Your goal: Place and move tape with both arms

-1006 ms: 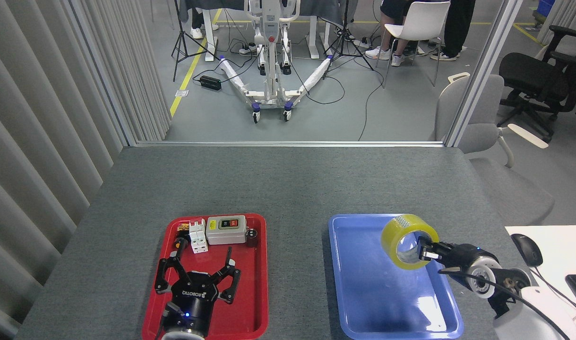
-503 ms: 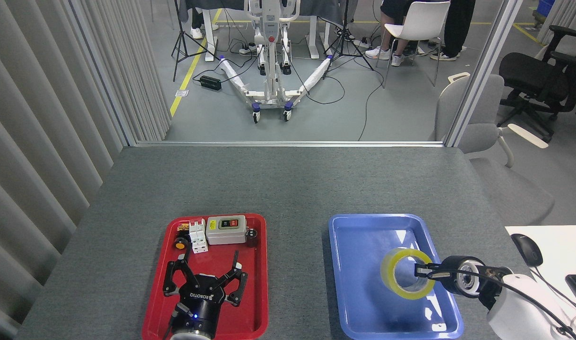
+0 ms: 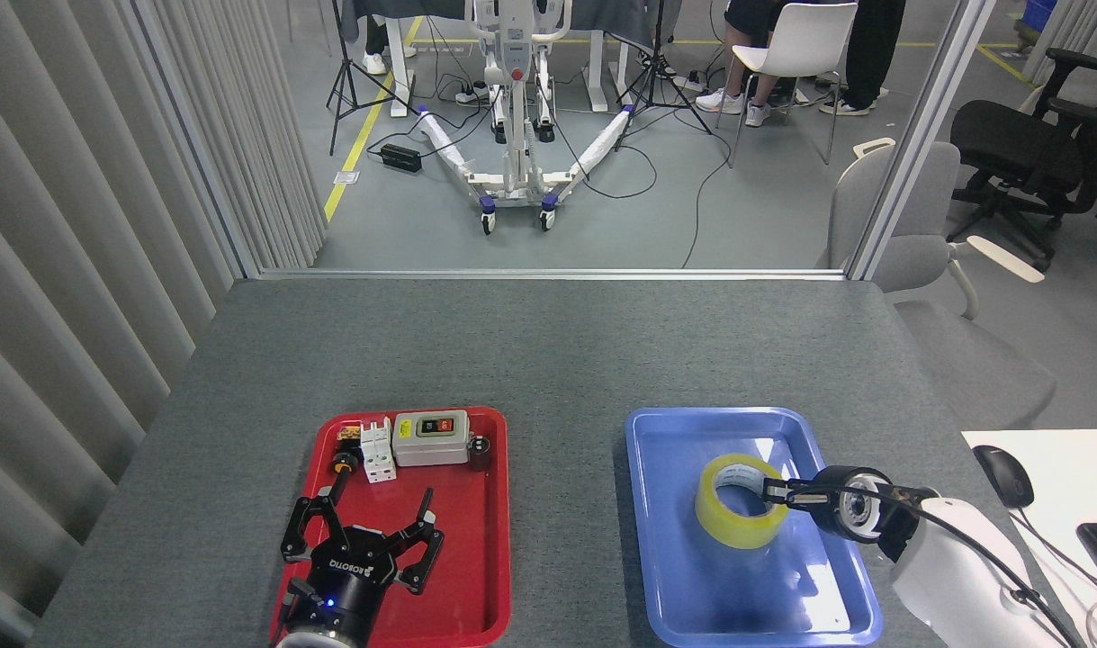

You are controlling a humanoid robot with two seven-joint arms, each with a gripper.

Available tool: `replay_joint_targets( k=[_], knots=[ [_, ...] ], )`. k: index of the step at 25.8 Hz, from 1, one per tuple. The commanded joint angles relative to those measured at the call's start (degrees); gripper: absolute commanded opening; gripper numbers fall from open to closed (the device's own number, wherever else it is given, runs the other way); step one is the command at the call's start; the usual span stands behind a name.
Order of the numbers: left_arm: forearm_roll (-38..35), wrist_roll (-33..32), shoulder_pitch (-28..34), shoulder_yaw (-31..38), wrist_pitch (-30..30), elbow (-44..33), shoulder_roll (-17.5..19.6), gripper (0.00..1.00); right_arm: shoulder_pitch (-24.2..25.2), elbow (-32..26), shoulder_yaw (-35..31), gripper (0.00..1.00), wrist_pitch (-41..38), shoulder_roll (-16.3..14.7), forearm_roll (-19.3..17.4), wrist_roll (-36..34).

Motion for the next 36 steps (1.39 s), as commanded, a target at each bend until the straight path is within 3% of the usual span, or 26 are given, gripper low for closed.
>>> replay_joint_targets(
  k=[1,3,6,9,12,16,20,22,26,29,36],
  knots=[
    [1.63,-0.05,0.01,0.02,-0.19,0.02,0.98,1.0,-0.22,-0.49,-1.57,0.37,-1.52,0.28,0.66,-0.14],
    [1.72,-0.22,-0.16,0.02,-1.95,-0.34,2.12,1.0,0.57,-1.45,-5.09,0.44,-3.63,0.55,2.33,-0.23],
    [3.74,-1.8,-0.95,0.46,-7.14,-0.42,3.09,1.0,4.26,-5.85,-12.47,0.63,-7.41,1.16,7.95,-1.02],
    [6.64,-3.3,-0.87,1.07,-7.4,-0.34,3.09,1.0,9.71,-11.12,-22.57,0.78,-11.8,2.48,15.77,-3.21],
    [6.55,-3.39,-0.69,1.07,-7.23,-0.34,3.17,1.0,13.4,-14.55,-31.01,0.87,-16.11,6.52,25.09,-9.01],
    [6.55,-3.3,-0.78,1.16,-6.35,-0.07,3.17,1.0,17.18,-16.31,-38.84,0.98,-18.84,13.2,37.65,-29.13],
    [6.64,-3.21,-1.22,1.25,-6.35,0.02,3.17,1.0,19.9,-16.4,-42.0,0.99,-18.84,17.33,45.39,-48.83],
    [6.73,-3.21,-1.22,1.51,-6.35,-0.07,3.17,1.0,22.45,-16.48,-41.74,0.99,-18.84,17.16,46.18,-50.85],
    [6.73,-3.39,-1.57,1.95,-6.35,0.02,3.09,1.0,30.01,-19.12,-41.3,0.99,-18.93,13.29,45.22,-50.85],
    [6.73,-3.39,-1.66,1.95,-6.26,0.1,3.09,1.0,32.12,-20.09,-40.77,0.99,-19.19,12.94,43.2,-50.5],
    [9.63,-3.48,-4.03,6.26,-5.56,4.67,2.56,1.0,35.46,-23.78,-38.57,0.99,-18.4,12.59,43.02,-50.24]
  ],
)
